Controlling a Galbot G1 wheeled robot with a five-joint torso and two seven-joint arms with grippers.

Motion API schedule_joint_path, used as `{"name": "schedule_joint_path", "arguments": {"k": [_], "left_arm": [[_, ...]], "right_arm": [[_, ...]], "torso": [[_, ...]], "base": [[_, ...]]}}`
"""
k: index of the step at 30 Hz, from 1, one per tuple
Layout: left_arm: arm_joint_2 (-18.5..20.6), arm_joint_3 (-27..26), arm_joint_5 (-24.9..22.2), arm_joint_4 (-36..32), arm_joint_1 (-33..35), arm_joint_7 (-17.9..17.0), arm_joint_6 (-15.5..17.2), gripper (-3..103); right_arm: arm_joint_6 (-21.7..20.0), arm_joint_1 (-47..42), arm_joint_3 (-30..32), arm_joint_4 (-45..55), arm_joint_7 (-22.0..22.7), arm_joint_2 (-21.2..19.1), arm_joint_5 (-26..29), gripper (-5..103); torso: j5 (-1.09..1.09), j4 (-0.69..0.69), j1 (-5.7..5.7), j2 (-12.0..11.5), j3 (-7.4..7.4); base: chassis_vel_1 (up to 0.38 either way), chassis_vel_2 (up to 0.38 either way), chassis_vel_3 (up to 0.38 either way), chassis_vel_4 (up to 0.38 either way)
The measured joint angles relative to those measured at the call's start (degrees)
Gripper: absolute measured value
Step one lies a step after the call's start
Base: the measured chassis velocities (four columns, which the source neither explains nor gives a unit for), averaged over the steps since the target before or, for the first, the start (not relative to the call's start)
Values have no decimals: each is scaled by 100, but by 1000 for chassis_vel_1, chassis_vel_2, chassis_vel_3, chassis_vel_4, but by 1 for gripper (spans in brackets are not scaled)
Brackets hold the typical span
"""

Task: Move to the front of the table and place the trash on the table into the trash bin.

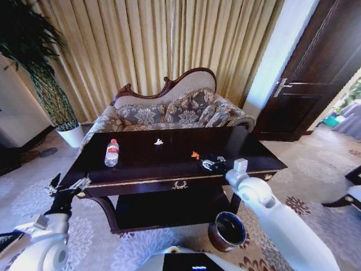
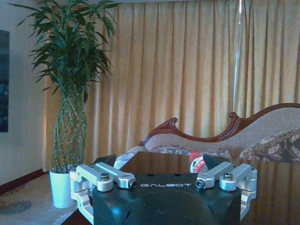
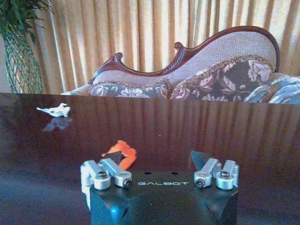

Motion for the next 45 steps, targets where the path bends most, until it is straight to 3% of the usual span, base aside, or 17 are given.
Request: {"name": "schedule_joint_path", "arguments": {"k": [3, 6, 10, 22, 30, 45], "left_arm": [[44, 22, 0, 0, -45, 7, 13, 100], [69, 23, -2, 0, -80, 7, 34, 100], [85, 5, -8, -3, -75, 7, 45, 100], [36, -48, -16, 20, -40, 5, 36, 100], [-24, -75, -22, 44, -42, 3, 26, 100], [-56, -74, -19, 47, -31, 2, 19, 100]], "right_arm": [[56, 5, 23, -27, -11, -206, 145, 96], [75, 87, 23, -62, -13, -438, 363, 99], [78, 310, -125, -146, -35, -764, 582, 100], [20, 1119, -882, -206, -29, -957, 869, 100], [-243, 1693, -1521, -379, 340, -808, 1113, 100], [-952, 2041, -1738, -467, 1189, -298, 1776, 100]], "torso": [[0, 0, 0, 0, 0], [0, 0, 0, 0, 0], [0, 0, 0, 0, 0], [0, 1, 0, 0, 0], [-1, 1, 0, 0, 0], [-1, 0, 0, 0, 0]], "base": [[0, 0, 0, 0], [0, 0, 0, 0], [0, 0, 0, 0], [0, 0, 0, 0], [0, 0, 0, 0], [0, 0, 0, 0]]}}
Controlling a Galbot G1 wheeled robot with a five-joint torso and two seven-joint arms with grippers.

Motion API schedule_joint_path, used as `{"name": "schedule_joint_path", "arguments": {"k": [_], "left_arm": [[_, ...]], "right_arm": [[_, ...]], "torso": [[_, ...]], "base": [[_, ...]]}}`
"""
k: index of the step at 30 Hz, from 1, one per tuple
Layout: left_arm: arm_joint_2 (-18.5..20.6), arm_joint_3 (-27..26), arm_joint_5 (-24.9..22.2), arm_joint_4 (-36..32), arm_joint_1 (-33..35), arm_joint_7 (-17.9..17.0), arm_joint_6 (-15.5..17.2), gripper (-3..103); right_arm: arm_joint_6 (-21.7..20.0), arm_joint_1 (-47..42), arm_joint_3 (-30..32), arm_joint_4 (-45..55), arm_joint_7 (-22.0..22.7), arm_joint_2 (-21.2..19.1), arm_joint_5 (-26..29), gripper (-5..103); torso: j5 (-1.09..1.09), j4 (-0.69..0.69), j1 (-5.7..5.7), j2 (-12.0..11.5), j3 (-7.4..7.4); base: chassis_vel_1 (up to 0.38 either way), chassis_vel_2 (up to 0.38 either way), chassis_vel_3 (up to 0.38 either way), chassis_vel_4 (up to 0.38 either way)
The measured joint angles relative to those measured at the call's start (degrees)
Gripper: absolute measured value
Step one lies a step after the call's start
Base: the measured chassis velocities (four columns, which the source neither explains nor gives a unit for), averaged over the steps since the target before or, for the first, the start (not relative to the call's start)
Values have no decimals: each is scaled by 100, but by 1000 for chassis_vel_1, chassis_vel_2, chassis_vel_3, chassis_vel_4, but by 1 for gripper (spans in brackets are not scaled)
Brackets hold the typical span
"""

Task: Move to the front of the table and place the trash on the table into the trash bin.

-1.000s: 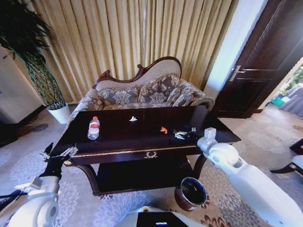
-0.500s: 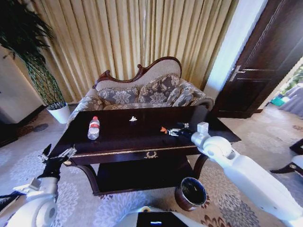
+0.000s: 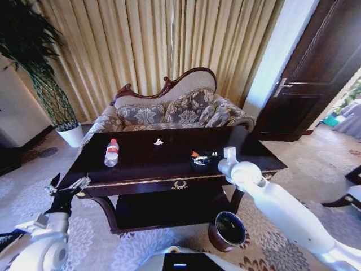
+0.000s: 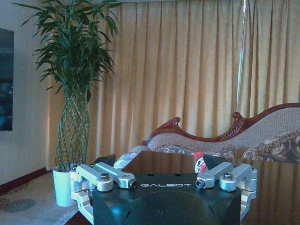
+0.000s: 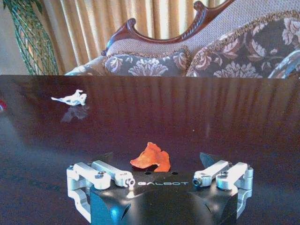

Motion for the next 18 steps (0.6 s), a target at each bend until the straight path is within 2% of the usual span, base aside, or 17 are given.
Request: {"name": "schedule_joint_path", "arguments": {"k": [10, 18], "left_arm": [[-23, 16, 8, 13, -18, 0, -3, 100], [-27, 13, 9, 36, -18, 0, -8, 100]], "right_arm": [[-234, 125, -79, -96, 407, 114, 79, 100], [-240, 152, -98, -92, 470, 166, 41, 100]], "torso": [[0, 0, 0, 0, 0], [1, 0, 0, 0, 0]], "base": [[0, 0, 0, 0], [0, 0, 0, 0]]}}
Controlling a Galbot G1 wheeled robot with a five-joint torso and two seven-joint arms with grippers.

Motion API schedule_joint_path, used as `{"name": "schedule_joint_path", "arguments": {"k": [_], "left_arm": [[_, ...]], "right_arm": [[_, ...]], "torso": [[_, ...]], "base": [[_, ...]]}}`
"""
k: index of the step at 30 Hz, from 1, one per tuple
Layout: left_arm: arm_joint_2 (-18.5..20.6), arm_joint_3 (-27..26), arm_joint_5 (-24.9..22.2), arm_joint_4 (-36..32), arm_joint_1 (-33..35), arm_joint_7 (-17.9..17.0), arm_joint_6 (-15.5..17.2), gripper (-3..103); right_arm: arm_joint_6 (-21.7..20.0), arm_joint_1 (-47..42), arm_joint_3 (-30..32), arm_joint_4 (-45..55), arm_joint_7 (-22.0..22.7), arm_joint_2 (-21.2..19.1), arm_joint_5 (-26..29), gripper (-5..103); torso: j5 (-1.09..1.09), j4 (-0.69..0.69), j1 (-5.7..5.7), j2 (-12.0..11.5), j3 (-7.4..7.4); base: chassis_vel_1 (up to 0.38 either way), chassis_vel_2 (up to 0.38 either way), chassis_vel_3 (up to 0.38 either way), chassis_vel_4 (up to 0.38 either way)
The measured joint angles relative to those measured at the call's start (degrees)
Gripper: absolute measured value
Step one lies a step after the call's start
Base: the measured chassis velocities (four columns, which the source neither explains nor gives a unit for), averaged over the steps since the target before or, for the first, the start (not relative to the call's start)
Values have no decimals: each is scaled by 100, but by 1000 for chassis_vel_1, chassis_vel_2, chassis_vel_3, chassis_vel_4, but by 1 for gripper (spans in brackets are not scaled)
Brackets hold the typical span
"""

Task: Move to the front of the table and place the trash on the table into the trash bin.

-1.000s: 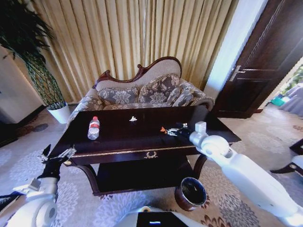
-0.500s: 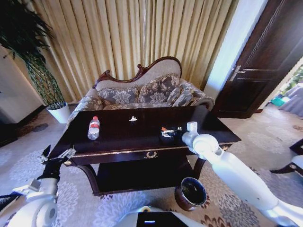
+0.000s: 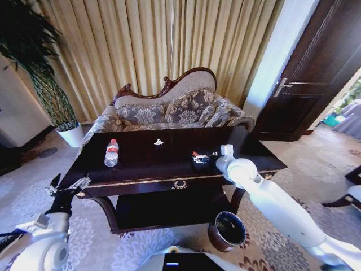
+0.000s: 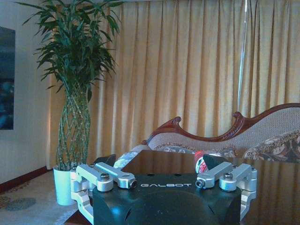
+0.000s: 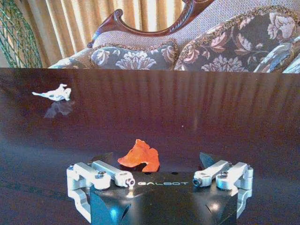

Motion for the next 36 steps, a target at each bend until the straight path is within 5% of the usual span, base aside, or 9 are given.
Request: {"name": "schedule_joint_path", "arguments": {"k": [19, 32, 34, 36], "left_arm": [[-28, -2, -7, 17, -4, 16, -14, 100], [3, 11, -12, 30, -25, 20, -17, 100], [3, 11, -12, 30, -25, 20, -17, 100], [13, 19, -14, 51, -41, 22, -17, 100]], "right_arm": [[10, 23, -122, -39, -27, 19, -108, 99], [30, 9, -138, -32, -26, 25, -132, 52], [30, 9, -138, -32, -26, 25, -132, 52], [39, 8, -151, -40, -26, 29, -136, 36]], "torso": [[0, 0, 0, 0, 0], [-1, 0, 0, 0, 0], [-1, 0, 0, 0, 0], [-1, 0, 0, 1, 0]], "base": [[0, 0, 0, 0], [0, 0, 0, 0], [0, 0, 0, 0], [0, 0, 0, 0]]}}
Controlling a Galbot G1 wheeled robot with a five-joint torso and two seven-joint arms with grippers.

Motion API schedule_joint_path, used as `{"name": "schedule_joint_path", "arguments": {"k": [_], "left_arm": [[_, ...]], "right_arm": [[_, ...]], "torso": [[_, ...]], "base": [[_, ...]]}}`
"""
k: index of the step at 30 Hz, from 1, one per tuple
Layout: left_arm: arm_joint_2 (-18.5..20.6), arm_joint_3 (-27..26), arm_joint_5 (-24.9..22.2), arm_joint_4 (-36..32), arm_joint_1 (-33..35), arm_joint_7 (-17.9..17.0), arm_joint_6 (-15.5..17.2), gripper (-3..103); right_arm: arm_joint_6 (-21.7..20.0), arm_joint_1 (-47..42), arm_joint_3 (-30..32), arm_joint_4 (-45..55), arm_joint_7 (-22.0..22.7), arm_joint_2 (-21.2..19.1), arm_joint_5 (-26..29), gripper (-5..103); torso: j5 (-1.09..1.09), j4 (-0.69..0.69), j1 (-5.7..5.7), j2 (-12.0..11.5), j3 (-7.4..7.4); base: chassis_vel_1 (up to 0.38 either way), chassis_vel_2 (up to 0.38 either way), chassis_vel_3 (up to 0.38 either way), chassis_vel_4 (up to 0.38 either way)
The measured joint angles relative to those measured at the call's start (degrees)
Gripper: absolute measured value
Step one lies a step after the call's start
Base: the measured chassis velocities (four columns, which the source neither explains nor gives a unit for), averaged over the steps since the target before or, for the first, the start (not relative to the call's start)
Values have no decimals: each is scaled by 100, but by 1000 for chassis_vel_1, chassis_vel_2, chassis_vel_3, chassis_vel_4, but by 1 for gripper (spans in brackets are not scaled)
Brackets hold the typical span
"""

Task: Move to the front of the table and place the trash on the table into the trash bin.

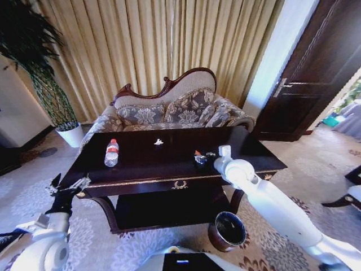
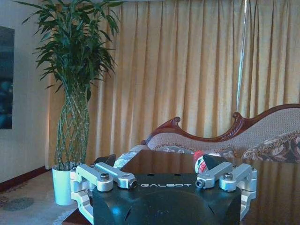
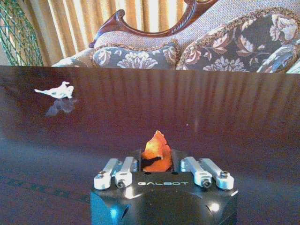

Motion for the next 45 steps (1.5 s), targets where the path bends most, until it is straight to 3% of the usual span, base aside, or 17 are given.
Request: {"name": "schedule_joint_path", "arguments": {"k": [1, 6, 8, 13, 30, 45], "left_arm": [[0, 0, 0, 0, 0, 0, 0, 100], [8, 3, -3, 36, -15, 2, 0, 100], [8, 3, -3, 41, -15, 3, 0, 100], [9, -3, -6, 67, -17, 12, -7, 100], [-4, -24, -13, 118, -12, 53, -90, 100], [-4, -25, -30, 121, -35, 60, -93, 100]], "right_arm": [[0, 0, 0, 0, 0, 0, 0, 36], [11, 17, -48, -28, 0, 24, -17, 15], [12, 19, -56, -32, 0, 31, -20, 15], [16, 26, -92, -48, -1, 73, -35, 2], [180, 19, -1, -15, -36, 67, 12, 2], [445, -64, 295, 77, -337, 9, -94, 2]], "torso": [[0, 0, 0, 0, 0], [0, 0, 0, 0, 0], [0, 0, 0, 0, 0], [0, 0, 0, 0, 0], [1, 0, 0, 0, 1], [0, 0, 0, 0, 1]], "base": [[0, 0, 0, 0], [0, 0, 0, 0], [0, 0, 0, 0], [0, 0, 0, 0], [0, 0, 0, 0], [0, 0, 0, 0]]}}
